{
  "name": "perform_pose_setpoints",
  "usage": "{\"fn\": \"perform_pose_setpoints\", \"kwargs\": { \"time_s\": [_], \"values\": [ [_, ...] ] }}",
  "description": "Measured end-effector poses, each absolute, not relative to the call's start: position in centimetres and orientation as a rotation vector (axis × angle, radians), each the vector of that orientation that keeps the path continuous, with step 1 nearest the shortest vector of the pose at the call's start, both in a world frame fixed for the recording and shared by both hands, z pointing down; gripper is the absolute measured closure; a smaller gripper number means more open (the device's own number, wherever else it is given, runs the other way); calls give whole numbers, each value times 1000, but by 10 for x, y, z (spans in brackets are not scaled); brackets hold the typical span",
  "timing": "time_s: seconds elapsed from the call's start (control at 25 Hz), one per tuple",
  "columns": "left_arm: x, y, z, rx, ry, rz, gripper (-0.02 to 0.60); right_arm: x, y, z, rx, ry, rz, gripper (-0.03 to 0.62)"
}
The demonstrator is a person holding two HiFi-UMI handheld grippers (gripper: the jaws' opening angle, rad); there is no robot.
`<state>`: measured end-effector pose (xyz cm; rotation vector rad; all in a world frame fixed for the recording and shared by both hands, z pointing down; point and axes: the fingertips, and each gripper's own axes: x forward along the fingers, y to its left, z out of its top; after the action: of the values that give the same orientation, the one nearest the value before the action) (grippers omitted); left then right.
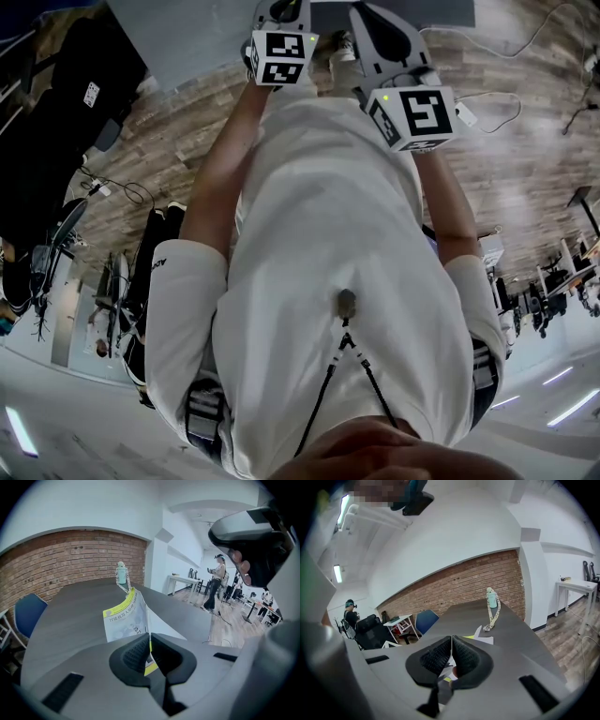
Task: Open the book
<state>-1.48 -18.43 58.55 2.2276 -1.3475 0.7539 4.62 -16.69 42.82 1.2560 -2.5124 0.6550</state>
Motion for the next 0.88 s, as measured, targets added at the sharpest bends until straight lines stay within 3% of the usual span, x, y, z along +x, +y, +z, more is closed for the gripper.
{"fn": "perform_pose_setpoints", "kwargs": {
  "time_s": [0.88],
  "values": [
    [-106, -170, 573, 2233, -1340, 683, 555, -27, -138, 418, 1345, -2491, 627, 556]
  ]
}}
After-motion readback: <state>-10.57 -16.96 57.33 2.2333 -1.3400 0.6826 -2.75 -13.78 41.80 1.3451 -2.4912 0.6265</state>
